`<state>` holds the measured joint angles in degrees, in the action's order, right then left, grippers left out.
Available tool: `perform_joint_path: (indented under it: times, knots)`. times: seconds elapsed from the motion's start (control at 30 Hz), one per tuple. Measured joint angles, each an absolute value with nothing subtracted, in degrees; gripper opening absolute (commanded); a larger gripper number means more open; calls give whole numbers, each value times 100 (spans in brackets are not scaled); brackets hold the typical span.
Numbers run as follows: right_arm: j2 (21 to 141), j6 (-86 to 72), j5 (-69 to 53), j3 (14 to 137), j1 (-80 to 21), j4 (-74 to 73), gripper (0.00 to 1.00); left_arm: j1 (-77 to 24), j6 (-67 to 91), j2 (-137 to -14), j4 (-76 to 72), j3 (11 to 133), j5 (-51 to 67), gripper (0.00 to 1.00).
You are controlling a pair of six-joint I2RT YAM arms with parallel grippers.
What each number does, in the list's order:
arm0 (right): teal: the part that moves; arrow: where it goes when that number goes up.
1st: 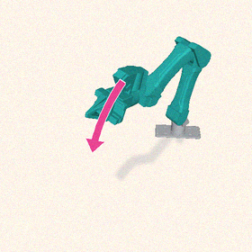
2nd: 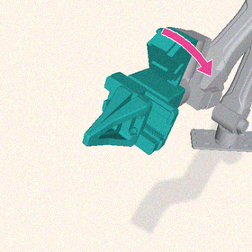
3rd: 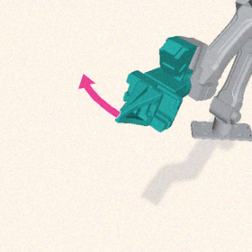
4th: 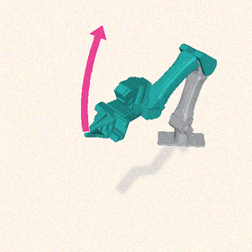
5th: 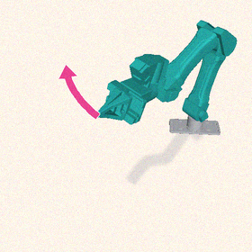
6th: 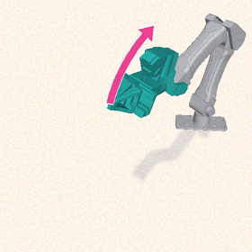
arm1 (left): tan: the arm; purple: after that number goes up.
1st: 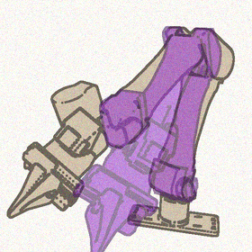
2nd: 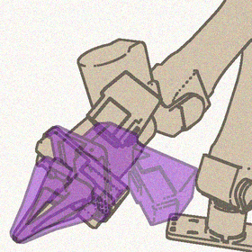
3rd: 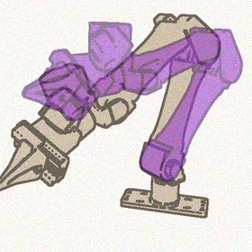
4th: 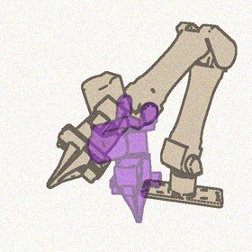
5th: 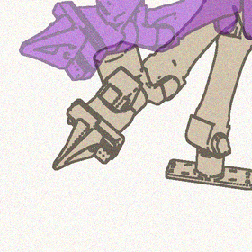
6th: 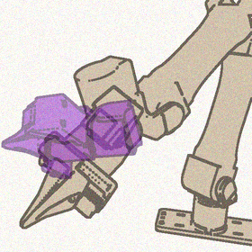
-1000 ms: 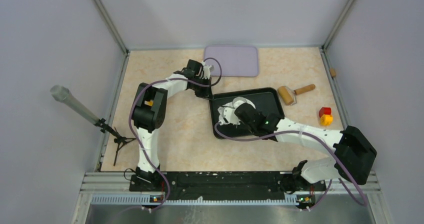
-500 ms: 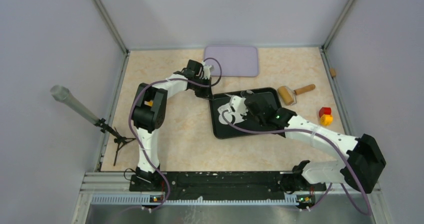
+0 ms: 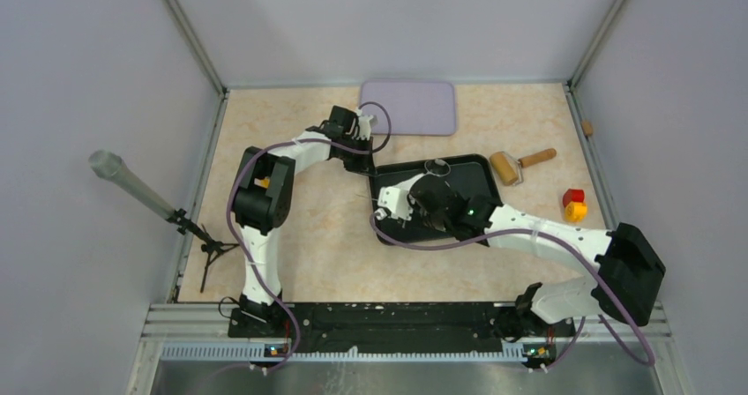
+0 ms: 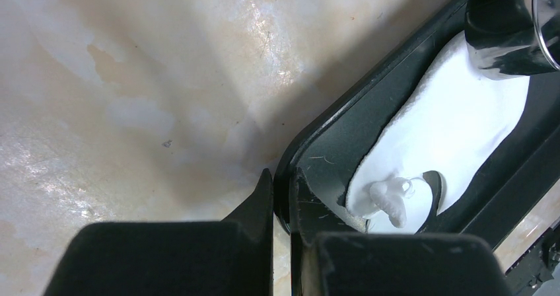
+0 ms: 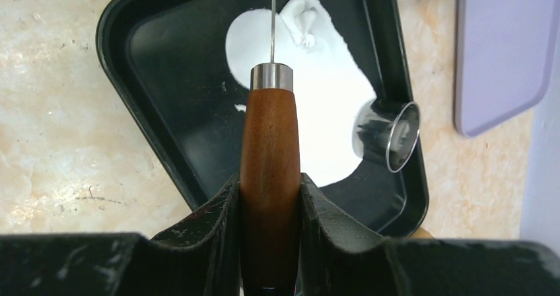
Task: Roll out the dumpling wrappers from the dough
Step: Remove the dumpling wrapper from the work surface.
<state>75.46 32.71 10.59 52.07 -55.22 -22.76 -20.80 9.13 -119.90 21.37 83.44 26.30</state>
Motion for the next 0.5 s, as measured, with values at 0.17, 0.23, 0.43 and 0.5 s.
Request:
perform_joint_path:
  times: [0.17, 0.23, 0.43, 0.5]
  knots:
    - [7561, 3229, 1044, 5057, -5522, -2244, 0, -2080, 917, -11977, 2097, 8318, 2628, 0]
    - [7564, 3218, 1044, 5022, -5524, -2217, 0, -2080, 919, -11977, 2095, 8315, 2628, 0]
    - [7634, 3190, 1153, 4858, -5524, -2171, 0, -2080, 928, -11974, 2093, 8313, 2628, 0]
    - [7664, 3186, 1212, 4797, -5522, -2161, 0, -2080, 932, -11974, 2082, 8307, 2628, 0]
